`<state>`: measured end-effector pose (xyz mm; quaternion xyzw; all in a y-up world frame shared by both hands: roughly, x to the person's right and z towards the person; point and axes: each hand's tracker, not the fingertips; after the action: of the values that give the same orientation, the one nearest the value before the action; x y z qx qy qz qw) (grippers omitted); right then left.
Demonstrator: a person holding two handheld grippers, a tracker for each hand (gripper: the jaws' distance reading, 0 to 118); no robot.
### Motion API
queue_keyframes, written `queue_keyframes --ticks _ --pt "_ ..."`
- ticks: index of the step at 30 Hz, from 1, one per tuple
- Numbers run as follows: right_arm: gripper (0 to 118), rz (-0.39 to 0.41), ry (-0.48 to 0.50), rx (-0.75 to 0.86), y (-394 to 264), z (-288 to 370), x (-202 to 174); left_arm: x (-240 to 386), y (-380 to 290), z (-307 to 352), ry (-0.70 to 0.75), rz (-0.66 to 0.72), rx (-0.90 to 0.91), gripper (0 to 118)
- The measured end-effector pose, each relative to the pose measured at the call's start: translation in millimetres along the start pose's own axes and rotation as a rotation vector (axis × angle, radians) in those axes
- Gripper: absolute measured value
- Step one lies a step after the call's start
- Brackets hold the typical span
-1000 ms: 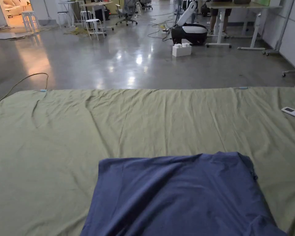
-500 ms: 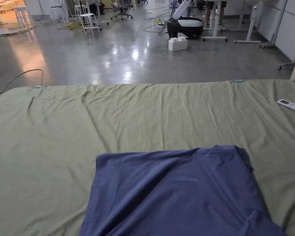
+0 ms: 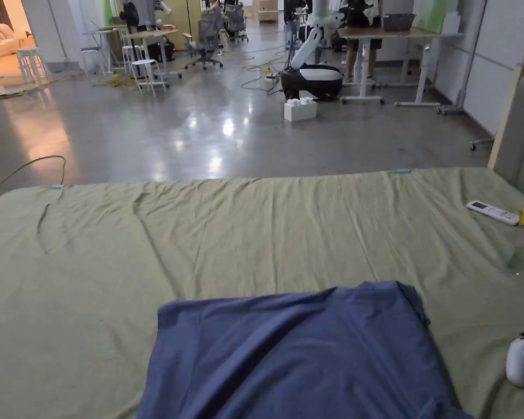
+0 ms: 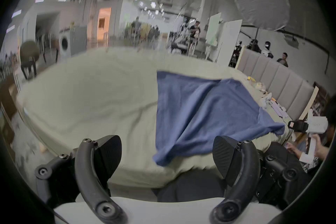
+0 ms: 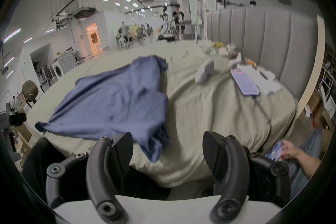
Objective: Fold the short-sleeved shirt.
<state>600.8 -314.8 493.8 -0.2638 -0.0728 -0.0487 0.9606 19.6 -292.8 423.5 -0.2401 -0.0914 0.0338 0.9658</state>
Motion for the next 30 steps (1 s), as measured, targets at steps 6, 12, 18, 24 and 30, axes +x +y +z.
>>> queue_keyframes --ticks 6,12,18,24,30 --pt "82 0.002 0.049 0.257 57.1 55.1 -43.7 46.7 51.9 55.1 0.099 -0.050 0.252 103" --pt "69 0.022 0.079 0.377 84.3 85.0 -75.0 89.8 71.9 94.3 0.174 -0.131 0.419 84" --pt "8 0.006 0.137 0.372 91.8 96.6 -82.4 107.8 82.5 108.3 0.121 -0.226 0.418 1" --pt "0 0.063 0.100 0.419 89.3 101.0 -87.7 97.5 89.3 110.3 0.049 -0.190 0.427 0" --pt "0 0.092 0.108 0.395 91.8 98.0 -93.9 106.1 87.9 96.9 0.049 -0.163 0.397 0"
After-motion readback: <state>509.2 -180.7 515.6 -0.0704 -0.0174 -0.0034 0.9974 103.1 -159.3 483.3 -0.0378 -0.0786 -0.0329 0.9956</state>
